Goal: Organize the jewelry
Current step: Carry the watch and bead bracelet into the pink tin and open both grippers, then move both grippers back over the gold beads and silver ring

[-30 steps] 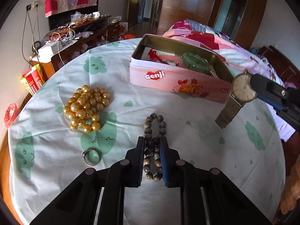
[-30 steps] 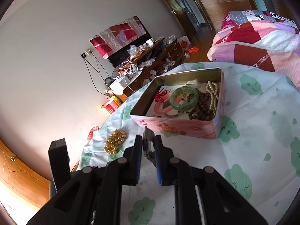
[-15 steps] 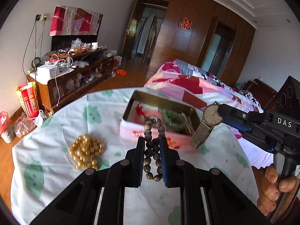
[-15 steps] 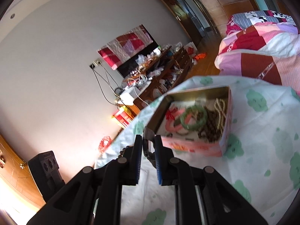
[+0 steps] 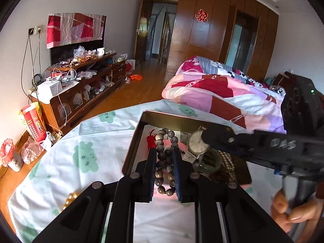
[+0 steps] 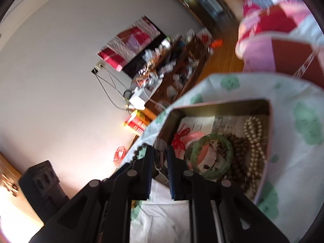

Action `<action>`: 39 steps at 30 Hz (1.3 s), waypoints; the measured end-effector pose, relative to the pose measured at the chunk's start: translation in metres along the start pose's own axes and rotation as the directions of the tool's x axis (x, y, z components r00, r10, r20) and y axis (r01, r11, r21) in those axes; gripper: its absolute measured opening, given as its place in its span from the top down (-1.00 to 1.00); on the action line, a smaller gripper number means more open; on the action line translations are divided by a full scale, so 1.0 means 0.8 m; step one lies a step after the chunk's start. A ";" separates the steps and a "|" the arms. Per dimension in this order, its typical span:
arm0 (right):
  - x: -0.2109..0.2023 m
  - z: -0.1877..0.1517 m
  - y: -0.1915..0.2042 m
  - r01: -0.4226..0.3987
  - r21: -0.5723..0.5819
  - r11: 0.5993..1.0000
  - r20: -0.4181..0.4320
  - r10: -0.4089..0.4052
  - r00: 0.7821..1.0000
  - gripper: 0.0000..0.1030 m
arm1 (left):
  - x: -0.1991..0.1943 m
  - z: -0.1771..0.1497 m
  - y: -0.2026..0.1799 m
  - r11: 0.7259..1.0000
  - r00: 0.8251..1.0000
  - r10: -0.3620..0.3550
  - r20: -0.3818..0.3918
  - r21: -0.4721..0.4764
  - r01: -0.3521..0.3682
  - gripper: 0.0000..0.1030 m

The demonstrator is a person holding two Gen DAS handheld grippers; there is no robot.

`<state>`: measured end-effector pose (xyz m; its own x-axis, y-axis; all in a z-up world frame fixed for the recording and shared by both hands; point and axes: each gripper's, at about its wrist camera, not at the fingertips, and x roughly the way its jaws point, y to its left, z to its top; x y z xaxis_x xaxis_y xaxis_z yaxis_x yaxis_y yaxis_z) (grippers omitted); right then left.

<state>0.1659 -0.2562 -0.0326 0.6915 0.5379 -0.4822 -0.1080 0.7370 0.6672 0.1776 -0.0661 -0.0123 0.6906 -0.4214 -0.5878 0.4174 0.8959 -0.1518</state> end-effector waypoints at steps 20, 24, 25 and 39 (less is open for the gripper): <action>-0.078 -0.070 0.005 0.433 -0.002 0.901 0.341 -0.406 0.848 -0.25 | -0.024 -0.040 -0.001 0.998 0.997 0.058 -0.059 0.020 -0.057 -0.25; -0.079 -0.086 0.019 0.492 -0.039 0.870 0.365 -0.446 0.817 -0.25 | -0.051 -0.063 -0.001 0.994 0.994 0.108 -0.021 0.017 -0.108 -0.25; -0.077 -0.089 0.022 0.501 -0.050 0.864 0.362 -0.451 0.816 -0.25 | -0.056 -0.069 0.000 0.992 0.992 0.124 -0.018 0.014 -0.124 -0.25; -0.060 -0.126 0.038 0.483 -0.098 0.870 0.273 -0.443 0.854 -0.26 | -0.103 -0.105 0.044 0.969 0.976 0.218 -0.004 -0.118 -0.217 -0.25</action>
<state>0.0575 -0.2181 -0.0464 0.8334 0.0212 -0.5523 0.1696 0.9413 0.2921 0.0853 0.0117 -0.0359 0.7628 -0.2153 -0.6097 0.1851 0.9762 -0.1131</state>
